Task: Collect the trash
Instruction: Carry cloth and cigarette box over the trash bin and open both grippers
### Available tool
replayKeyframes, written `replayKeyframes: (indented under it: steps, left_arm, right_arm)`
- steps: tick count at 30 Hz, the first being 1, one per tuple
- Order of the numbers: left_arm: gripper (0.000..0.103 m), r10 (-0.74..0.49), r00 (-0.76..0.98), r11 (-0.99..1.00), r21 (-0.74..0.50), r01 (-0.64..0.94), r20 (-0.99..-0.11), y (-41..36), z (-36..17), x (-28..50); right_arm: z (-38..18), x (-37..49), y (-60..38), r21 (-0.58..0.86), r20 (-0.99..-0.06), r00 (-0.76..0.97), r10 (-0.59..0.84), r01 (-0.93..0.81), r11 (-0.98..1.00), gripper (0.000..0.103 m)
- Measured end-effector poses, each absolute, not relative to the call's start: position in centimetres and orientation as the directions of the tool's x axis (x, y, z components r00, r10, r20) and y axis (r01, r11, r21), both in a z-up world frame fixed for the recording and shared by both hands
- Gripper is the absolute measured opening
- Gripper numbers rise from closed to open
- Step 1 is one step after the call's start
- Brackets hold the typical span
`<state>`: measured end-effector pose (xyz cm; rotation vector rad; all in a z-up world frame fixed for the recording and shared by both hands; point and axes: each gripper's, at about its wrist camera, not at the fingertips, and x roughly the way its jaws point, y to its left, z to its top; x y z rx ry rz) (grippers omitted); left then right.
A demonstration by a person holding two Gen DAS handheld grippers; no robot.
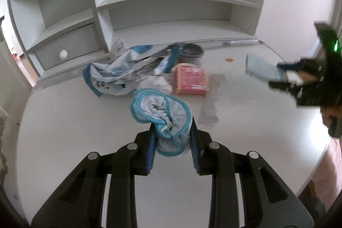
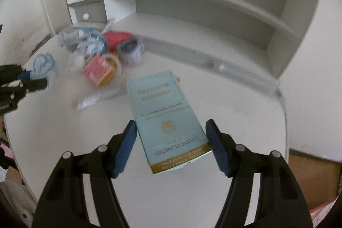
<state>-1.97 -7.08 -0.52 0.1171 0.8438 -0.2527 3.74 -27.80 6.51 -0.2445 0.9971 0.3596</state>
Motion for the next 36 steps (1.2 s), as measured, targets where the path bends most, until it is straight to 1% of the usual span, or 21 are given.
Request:
replayKeyframes:
  steps: [2, 3, 6, 10, 11, 13, 15, 16, 18, 20, 22, 24, 26, 28, 29, 30, 31, 33, 36]
  left_arm:
    - [0.027, -0.187, 0.641, 0.957, 0.009, 0.289, -0.744, -7.9, -0.2, -2.7]
    - [0.027, -0.196, 0.644, 0.953, 0.01, 0.302, -0.74, -8.5, 0.1, -3.0]
    - [0.027, -0.241, 0.644, 0.935, 0.004, 0.355, -0.726, -10.7, 0.9, -3.9]
    - [0.027, -0.356, 0.611, 0.871, -0.014, 0.491, -0.707, -16.3, 2.0, -5.3]
    - [0.027, -0.396, 0.59, 0.838, -0.015, 0.545, -0.704, -18.6, 2.3, -6.0]
    - [0.027, -0.477, 0.531, 0.765, -0.033, 0.643, -0.7, -22.7, 2.5, -7.3]
    - [0.027, -0.569, 0.43, 0.653, -0.068, 0.754, -0.701, -27.9, 2.6, -9.3]
    - [0.027, -0.592, 0.396, 0.614, -0.075, 0.785, -0.702, -29.7, 2.6, -10.1]
    - [0.027, -0.643, 0.282, 0.494, -0.104, 0.863, -0.712, -34.5, 1.9, -12.6]
    - [0.027, -0.666, 0.142, 0.369, -0.158, 0.916, -0.733, -38.6, 0.5, -15.2]
    - [0.027, -0.644, 0.056, 0.28, -0.167, 0.945, -0.763, -42.2, -1.8, -17.8]
    - [0.027, -0.587, -0.046, 0.218, -0.213, 0.952, -0.809, -45.7, -5.9, -19.7]
    - [0.027, -0.505, -0.128, 0.209, -0.265, 0.942, -0.853, -48.6, -11.1, -20.5]
    - [0.027, -0.396, -0.204, 0.251, -0.319, 0.914, -0.895, -50.8, -17.5, -20.3]
    - [0.027, -0.316, -0.242, 0.282, -0.334, 0.899, -0.917, -52.1, -21.6, -20.0]
    - [0.027, -0.25, -0.265, 0.319, -0.338, 0.886, -0.931, -53.0, -25.3, -19.5]
    - [0.027, -0.183, -0.292, 0.365, -0.34, 0.867, -0.939, -53.9, -29.3, -18.7]
    - [0.027, -0.115, -0.295, 0.435, -0.315, 0.844, -0.949, -54.5, -34.0, -17.1]
    - [0.027, -0.042, -0.268, 0.477, -0.255, 0.841, -0.962, -54.6, -38.4, -15.3]
  right_arm:
    - [6.1, 2.3, -28.9, -0.026, -0.852, 0.492, 0.178, -0.38, 0.925, 0.065]
    - [6.2, 1.6, -29.6, 0.001, -0.847, 0.496, 0.19, -0.355, 0.935, 0.065]
    - [7.5, -0.9, -32.3, 0.032, -0.828, 0.529, 0.186, -0.287, 0.957, 0.064]
    - [10.3, -5.3, -37.1, 0.033, -0.8, 0.584, 0.136, -0.184, 0.982, 0.064]
    - [11.0, -6.5, -38.5, 0.037, -0.792, 0.598, 0.122, -0.152, 0.988, 0.064]
    - [12.5, -9.7, -42.1, 0.047, -0.773, 0.63, 0.076, -0.062, 0.997, 0.064]
    - [13.5, -13.4, -46.3, 0.071, -0.762, 0.647, 0.023, 0.049, 0.996, 0.064]
    - [13.6, -14.6, -47.8, 0.086, -0.761, 0.648, 0.009, 0.088, 0.992, 0.064]
    - [12.9, -17.9, -51.6, 0.135, -0.771, 0.637, -0.017, 0.19, 0.972, 0.064]
    - [10.7, -21.1, -55.3, 0.189, -0.796, 0.604, -0.031, 0.298, 0.935, 0.064]
    - [7.8, -23.5, -58.0, 0.248, -0.819, 0.573, -0.017, 0.381, 0.89, 0.064]
    - [3.5, -25.6, -60.7, 0.311, -0.846, 0.533, 0.017, 0.467, 0.828, 0.064]
    - [-0.6, -26.8, -62.4, 0.375, -0.861, 0.503, 0.078, 0.524, 0.765, 0.064]
    - [-7.2, -27.3, -63.8, 0.452, -0.869, 0.462, 0.178, 0.596, 0.663, 0.064]
    - [-10.0, -27.5, -64.3, 0.472, -0.87, 0.443, 0.216, 0.627, 0.62, 0.064]
    - [-14.3, -27.8, -64.8, 0.486, -0.873, 0.408, 0.267, 0.674, 0.557, 0.064]
    - [-16.8, -27.8, -65.0, 0.478, -0.879, 0.383, 0.286, 0.7, 0.531, 0.064]
    - [-21.3, -27.7, -64.9, 0.458, -0.886, 0.334, 0.321, 0.735, 0.5, 0.064]
    - [-26.4, -27.6, -64.6, 0.444, -0.883, 0.299, 0.362, 0.781, 0.439, 0.064]
